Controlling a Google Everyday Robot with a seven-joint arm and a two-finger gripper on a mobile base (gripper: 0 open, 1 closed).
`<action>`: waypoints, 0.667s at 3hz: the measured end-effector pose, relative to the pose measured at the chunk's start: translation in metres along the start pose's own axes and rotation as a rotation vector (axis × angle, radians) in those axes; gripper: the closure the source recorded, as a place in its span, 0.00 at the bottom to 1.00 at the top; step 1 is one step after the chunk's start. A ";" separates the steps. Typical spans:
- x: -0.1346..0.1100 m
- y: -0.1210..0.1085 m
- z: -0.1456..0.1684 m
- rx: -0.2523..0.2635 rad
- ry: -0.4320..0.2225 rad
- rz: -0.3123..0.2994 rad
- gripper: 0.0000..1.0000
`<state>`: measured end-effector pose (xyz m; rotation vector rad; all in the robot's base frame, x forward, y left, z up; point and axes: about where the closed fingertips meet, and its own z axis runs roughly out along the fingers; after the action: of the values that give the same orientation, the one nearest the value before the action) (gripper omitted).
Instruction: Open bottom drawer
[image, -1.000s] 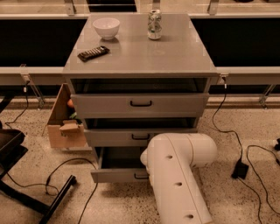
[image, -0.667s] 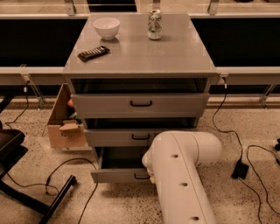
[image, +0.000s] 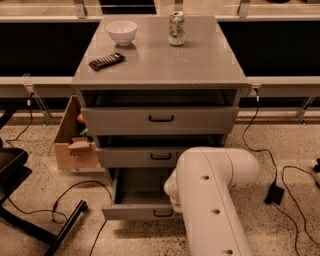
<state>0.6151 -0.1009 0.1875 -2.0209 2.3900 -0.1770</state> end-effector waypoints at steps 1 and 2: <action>0.000 0.000 -0.001 0.000 0.000 0.000 1.00; 0.025 0.027 0.004 -0.030 -0.010 0.059 1.00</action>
Offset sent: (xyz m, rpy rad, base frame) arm -0.2333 -0.1548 -0.0294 0.1512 0.1675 -0.4622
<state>0.5851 -0.1214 0.1833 -1.9552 2.4576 -0.1311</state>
